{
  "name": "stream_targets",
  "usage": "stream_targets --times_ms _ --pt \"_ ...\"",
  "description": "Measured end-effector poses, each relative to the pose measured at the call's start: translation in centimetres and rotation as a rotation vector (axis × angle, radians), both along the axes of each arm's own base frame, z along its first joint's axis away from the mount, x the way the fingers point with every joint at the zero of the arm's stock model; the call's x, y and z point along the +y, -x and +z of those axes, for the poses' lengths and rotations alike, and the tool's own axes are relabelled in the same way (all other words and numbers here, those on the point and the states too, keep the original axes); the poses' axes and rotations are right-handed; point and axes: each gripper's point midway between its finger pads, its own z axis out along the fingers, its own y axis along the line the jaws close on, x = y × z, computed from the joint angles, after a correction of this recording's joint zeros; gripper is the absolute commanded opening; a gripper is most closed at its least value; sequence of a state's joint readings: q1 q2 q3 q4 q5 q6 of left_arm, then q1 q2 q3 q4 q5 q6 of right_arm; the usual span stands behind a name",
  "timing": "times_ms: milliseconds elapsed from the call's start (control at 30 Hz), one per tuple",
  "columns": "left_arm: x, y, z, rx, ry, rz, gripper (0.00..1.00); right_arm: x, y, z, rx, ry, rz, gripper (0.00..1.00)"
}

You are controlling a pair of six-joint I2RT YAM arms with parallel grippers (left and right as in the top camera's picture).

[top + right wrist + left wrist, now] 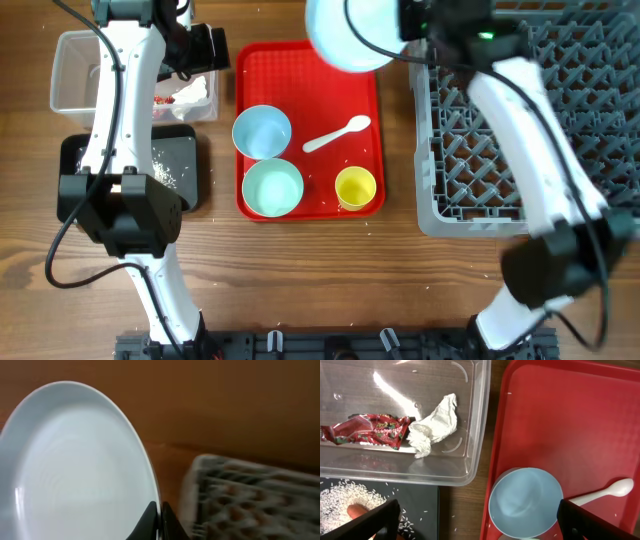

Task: Sort waste into correct bins and load items into the dishwasher rack
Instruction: 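Carry the white plate to the rack and stand it upright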

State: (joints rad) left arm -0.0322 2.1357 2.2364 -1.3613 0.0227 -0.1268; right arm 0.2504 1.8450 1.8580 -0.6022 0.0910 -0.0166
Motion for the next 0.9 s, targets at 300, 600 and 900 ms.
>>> stream_targets --times_ms 300,600,900 --pt "0.0 -0.2 0.1 -0.011 0.000 0.000 1.00 -24.2 4.3 8.6 -0.107 0.518 -0.610 0.04" --pt "0.0 -1.0 0.3 -0.042 0.002 0.000 1.00 -34.7 0.8 -3.3 0.148 0.655 -0.673 0.04" --pt "0.0 -1.3 0.5 -0.057 0.002 0.000 1.00 -35.0 -0.8 -6.4 0.176 0.644 -0.605 1.00"
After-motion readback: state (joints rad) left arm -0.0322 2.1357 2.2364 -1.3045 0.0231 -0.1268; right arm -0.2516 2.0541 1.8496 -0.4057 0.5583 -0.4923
